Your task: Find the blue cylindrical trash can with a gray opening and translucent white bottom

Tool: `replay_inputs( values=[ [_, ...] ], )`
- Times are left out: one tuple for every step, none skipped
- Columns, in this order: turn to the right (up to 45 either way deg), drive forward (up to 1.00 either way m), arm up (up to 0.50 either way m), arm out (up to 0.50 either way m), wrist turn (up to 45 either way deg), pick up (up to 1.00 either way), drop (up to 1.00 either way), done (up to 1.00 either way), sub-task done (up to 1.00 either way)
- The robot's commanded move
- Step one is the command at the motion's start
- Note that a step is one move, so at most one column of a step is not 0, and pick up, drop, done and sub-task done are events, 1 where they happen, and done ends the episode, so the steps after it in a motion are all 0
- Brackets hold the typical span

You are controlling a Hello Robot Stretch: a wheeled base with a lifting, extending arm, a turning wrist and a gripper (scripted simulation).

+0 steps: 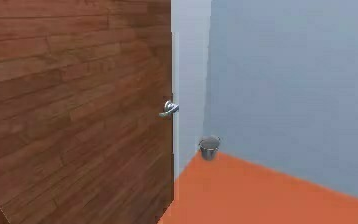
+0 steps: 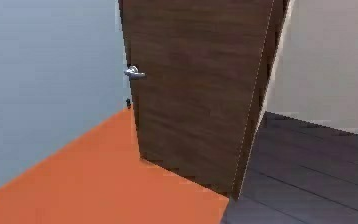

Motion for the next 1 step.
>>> replay_inputs(
  values=[
    [45.0, 0.0, 0.0, 0.0, 0.0, 0.0, 0.0, 0.0, 0.0]
  ],
)
